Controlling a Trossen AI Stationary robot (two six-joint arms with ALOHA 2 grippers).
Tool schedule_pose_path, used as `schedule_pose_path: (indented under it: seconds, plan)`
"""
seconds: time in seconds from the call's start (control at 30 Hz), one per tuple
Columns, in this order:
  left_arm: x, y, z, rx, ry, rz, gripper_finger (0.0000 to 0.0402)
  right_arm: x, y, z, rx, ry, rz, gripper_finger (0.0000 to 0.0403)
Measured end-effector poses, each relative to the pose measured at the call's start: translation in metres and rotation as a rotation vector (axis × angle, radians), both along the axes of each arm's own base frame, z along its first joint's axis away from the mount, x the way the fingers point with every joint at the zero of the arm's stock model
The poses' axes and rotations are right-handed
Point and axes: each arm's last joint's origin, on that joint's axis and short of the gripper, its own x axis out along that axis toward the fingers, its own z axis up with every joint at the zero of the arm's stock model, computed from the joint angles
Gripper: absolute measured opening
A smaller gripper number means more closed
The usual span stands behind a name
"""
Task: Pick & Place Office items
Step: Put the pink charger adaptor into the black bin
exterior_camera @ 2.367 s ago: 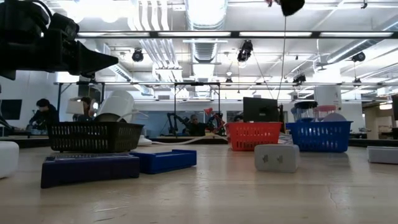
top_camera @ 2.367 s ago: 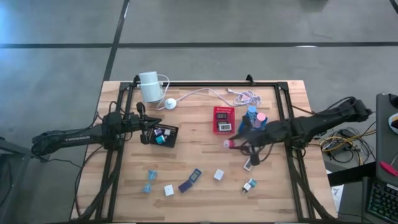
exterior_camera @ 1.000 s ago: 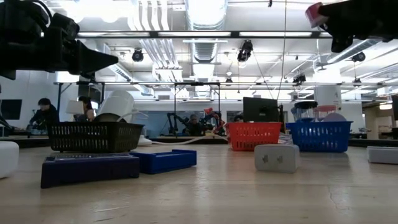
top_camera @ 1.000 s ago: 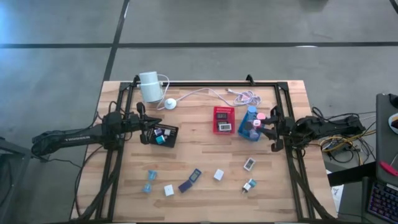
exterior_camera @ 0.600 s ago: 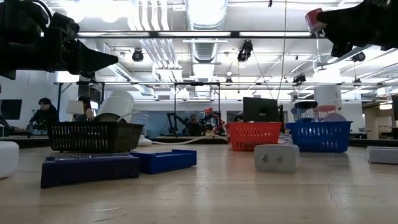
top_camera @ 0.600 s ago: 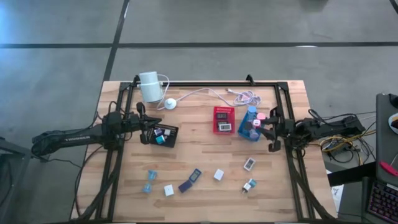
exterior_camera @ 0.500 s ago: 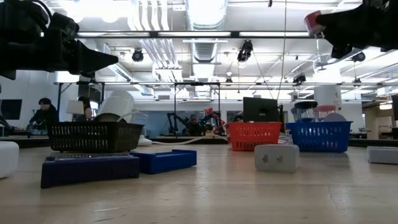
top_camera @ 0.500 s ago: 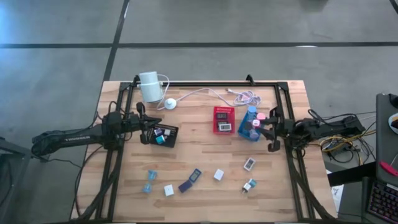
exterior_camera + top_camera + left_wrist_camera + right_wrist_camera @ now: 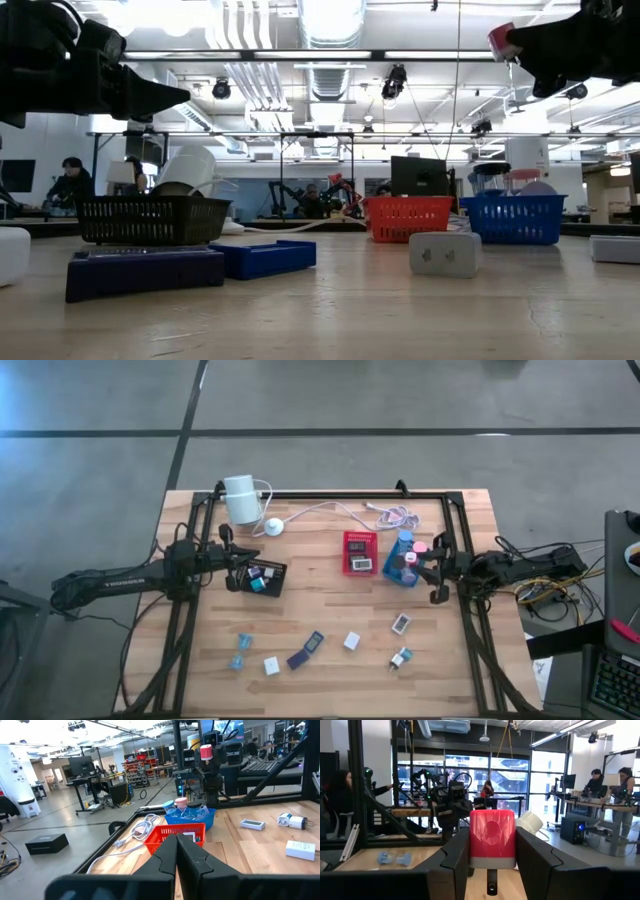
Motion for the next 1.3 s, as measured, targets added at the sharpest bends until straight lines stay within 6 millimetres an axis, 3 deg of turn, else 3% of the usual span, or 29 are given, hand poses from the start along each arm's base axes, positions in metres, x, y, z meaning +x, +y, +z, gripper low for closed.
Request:
schedule_pose_path:
  seconds: [0.87, 1.3]
  plan:
    - [0.000, 0.000, 0.007, -0.024, -0.053, -0.005, 0.0016, 0.000, 0.000, -0.002, 0.031, 0.014, -0.011, 0.0127]
    - [0.001, -0.002, 0.051, -0.097, -0.080, -0.061, 0.0009, 0.009, 0.000, -0.002, 0.090, 0.079, -0.056, 0.0127]
